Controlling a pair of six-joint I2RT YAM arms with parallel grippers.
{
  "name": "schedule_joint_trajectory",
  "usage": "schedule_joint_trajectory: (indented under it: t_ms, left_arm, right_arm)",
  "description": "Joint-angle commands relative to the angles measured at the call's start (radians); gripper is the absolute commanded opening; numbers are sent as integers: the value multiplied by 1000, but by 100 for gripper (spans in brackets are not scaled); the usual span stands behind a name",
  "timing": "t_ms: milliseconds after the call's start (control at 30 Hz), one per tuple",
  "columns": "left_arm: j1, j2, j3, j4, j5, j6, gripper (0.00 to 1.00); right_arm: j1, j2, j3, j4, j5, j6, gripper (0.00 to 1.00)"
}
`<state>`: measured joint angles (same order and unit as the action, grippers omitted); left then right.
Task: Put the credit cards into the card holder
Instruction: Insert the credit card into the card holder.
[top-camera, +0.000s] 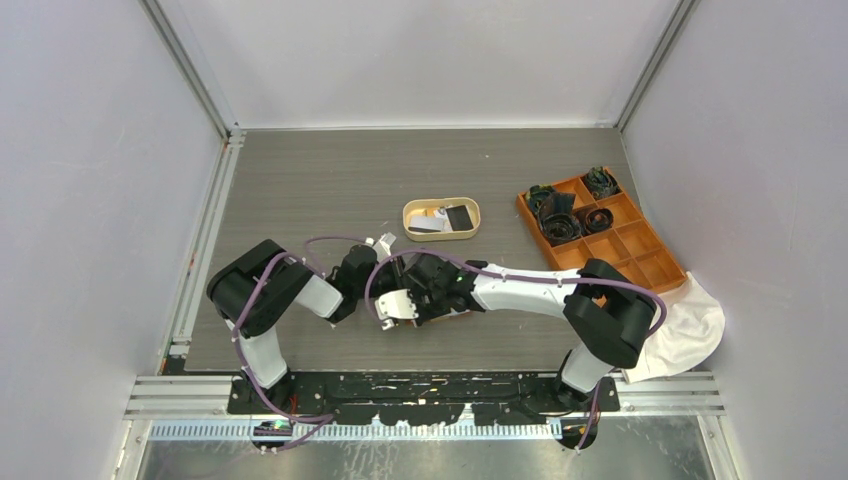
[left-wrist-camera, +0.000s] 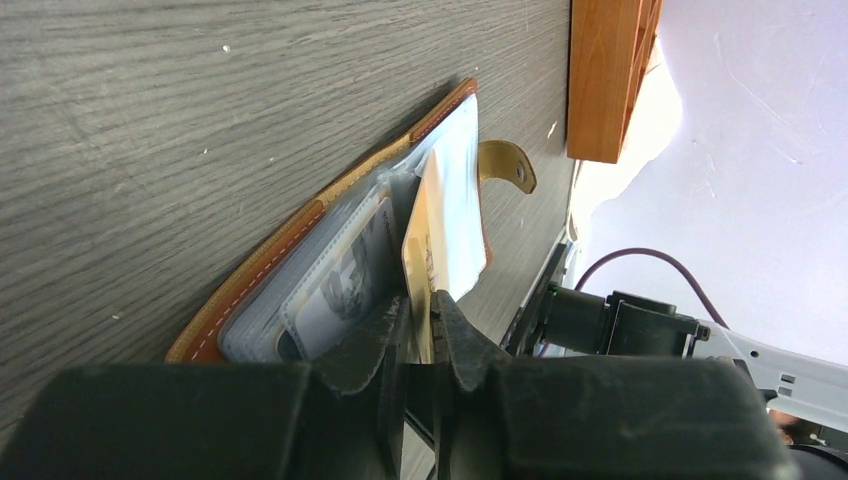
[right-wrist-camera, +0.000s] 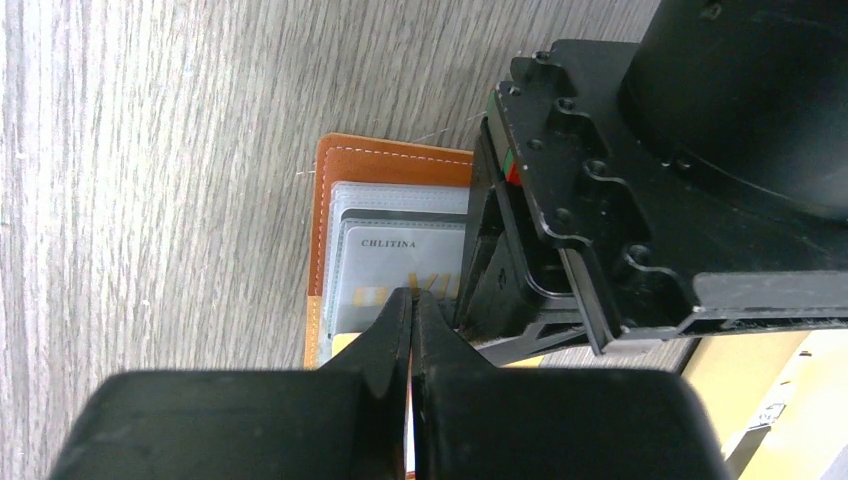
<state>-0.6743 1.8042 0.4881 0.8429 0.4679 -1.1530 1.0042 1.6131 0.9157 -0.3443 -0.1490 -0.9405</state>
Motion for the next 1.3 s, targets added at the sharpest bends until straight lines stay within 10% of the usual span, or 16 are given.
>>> schedule_joint_trajectory:
  t_ms: [0,1267]
  left_arm:
    - [-5,18,-17,-18,-5,16,16]
    - [-6,37,-14,-11,-2,18,24]
  right_arm:
    - [3,-4,2,8,32,-28,1]
    - [-47,-13,3,-58,41,-66,1]
